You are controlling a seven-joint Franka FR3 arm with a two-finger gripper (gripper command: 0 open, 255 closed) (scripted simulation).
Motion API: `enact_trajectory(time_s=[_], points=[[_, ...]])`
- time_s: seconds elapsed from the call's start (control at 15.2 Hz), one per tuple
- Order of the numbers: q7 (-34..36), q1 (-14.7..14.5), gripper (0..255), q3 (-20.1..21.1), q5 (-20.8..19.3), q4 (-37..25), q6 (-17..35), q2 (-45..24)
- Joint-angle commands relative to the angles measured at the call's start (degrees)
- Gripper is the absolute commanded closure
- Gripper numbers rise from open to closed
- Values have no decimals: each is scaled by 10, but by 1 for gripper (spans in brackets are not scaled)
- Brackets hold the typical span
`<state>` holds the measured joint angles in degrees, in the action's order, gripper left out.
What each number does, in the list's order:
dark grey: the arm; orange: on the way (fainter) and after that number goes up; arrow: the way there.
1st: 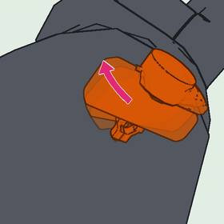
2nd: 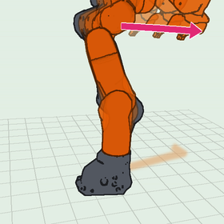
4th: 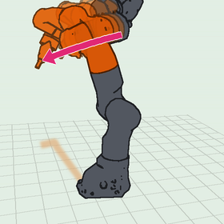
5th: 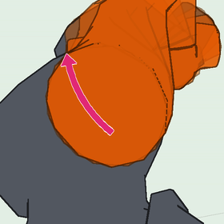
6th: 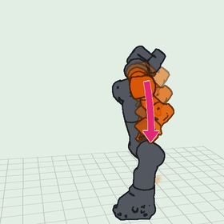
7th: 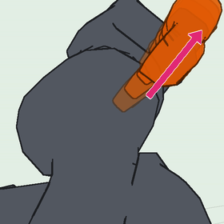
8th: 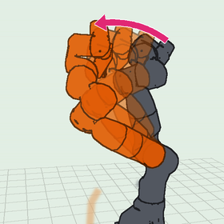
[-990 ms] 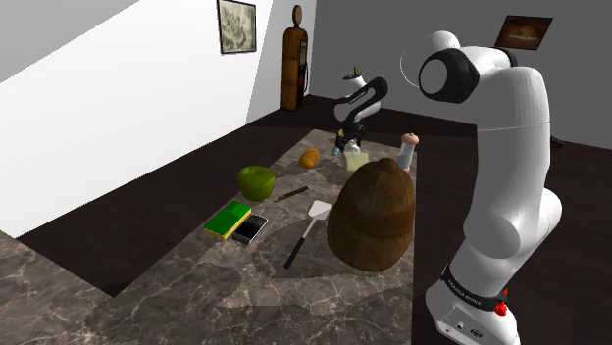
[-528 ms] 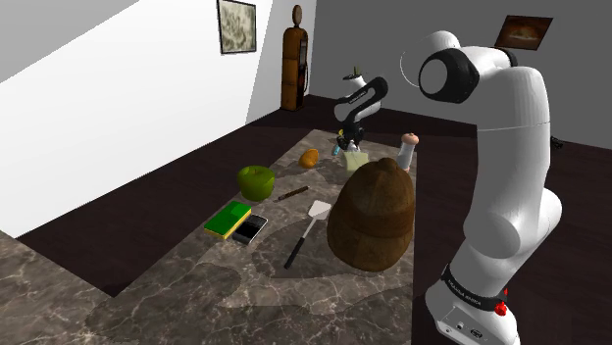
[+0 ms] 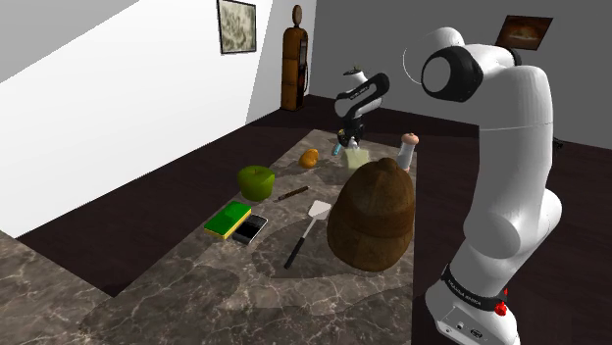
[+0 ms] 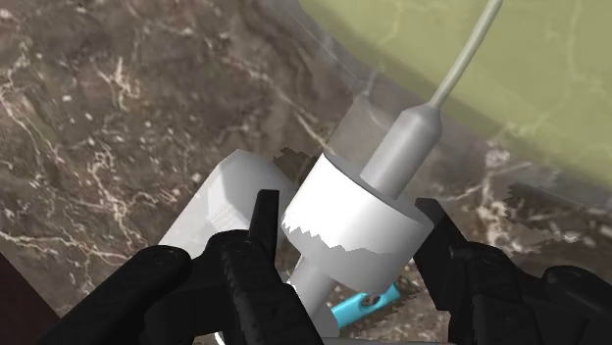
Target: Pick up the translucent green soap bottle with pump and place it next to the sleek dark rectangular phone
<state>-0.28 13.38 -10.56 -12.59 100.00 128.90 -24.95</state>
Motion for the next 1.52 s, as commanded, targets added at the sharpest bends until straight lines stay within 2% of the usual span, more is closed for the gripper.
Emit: enact_trajectory(time_s=[0.0,1.45], points=[[-3,0,255,0,1,-5,-11,7],[-34,-3,255,1,8,-98,-155,61]])
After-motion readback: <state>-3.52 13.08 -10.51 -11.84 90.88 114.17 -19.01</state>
